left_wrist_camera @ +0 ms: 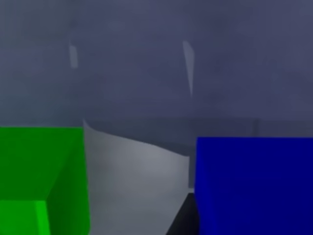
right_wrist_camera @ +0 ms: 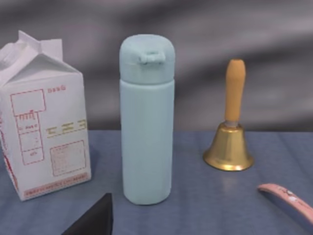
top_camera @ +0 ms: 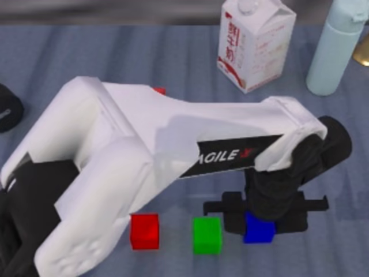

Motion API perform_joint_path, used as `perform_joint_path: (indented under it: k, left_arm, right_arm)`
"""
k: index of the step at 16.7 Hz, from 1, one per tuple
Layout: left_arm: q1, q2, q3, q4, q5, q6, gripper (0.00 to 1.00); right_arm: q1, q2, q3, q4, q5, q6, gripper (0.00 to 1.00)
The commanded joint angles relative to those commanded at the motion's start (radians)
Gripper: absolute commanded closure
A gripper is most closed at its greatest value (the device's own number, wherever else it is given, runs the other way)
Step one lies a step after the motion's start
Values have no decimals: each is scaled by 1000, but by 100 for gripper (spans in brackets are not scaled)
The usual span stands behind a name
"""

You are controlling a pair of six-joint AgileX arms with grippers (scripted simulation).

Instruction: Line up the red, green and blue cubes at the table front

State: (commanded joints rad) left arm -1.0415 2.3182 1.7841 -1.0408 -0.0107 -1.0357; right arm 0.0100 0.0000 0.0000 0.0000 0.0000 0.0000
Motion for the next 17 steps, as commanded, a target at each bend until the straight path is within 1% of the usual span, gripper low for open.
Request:
perform_joint_path:
  k: [8,9,17]
  left_arm:
    - [0,0,0,0,0,0,2]
    - [0,0,0,0,0,0,0]
    - [-1,0,0,0,0,0,0]
  right_arm:
    - [0,0,0,0,0,0,0]
    - [0,0,0,0,0,0,0]
    - [0,0,0,0,0,0,0]
